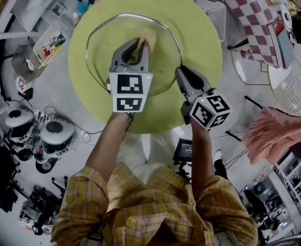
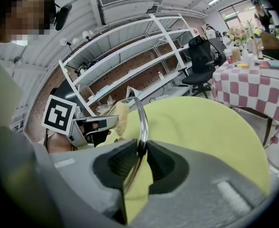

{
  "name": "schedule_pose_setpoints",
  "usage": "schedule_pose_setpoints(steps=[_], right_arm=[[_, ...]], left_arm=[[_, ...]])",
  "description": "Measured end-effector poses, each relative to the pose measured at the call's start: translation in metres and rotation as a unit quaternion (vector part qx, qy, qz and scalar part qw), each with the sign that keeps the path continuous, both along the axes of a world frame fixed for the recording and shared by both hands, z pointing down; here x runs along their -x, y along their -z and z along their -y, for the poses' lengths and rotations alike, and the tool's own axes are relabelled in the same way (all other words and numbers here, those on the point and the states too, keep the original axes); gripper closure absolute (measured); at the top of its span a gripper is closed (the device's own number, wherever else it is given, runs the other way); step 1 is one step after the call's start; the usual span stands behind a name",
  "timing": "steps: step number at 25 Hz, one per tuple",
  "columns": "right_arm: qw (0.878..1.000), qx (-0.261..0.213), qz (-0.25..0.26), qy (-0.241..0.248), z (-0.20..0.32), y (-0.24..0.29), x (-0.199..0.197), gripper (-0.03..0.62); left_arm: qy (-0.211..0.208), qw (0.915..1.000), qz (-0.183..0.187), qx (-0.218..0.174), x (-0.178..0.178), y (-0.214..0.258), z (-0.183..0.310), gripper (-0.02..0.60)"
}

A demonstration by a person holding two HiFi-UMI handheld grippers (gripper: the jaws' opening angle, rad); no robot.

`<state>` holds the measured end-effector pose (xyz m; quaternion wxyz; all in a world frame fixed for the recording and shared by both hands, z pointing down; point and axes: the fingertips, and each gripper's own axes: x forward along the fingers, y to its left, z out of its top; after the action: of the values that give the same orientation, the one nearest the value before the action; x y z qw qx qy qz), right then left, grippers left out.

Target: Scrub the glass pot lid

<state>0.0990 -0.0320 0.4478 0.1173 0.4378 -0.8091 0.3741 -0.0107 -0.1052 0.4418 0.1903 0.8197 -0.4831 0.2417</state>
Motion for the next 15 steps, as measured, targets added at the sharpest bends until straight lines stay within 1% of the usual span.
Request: schedule_pose_setpoints(steps=[2, 8, 15], right_arm=[[1.000, -0.001, -0.002, -0.001, -0.001, 0.000, 0.001, 0.530], [1.000, -0.003, -0.008, -0.004, 0.001, -0.002, 0.003, 0.530], [1.000, -0.006, -0.011, -0.006, 0.001, -0.002, 0.003, 0.530]], left_arm=[[0.004, 0.9999, 0.009, -0.004, 0.006, 0.000, 0.001, 0.538], [0.015, 0.9999, 0.005, -0.003, 0.019, -0.001, 0.006, 0.538], [0.046, 0.9989, 0.010, -0.003, 0.048, 0.000, 0.013, 0.538]])
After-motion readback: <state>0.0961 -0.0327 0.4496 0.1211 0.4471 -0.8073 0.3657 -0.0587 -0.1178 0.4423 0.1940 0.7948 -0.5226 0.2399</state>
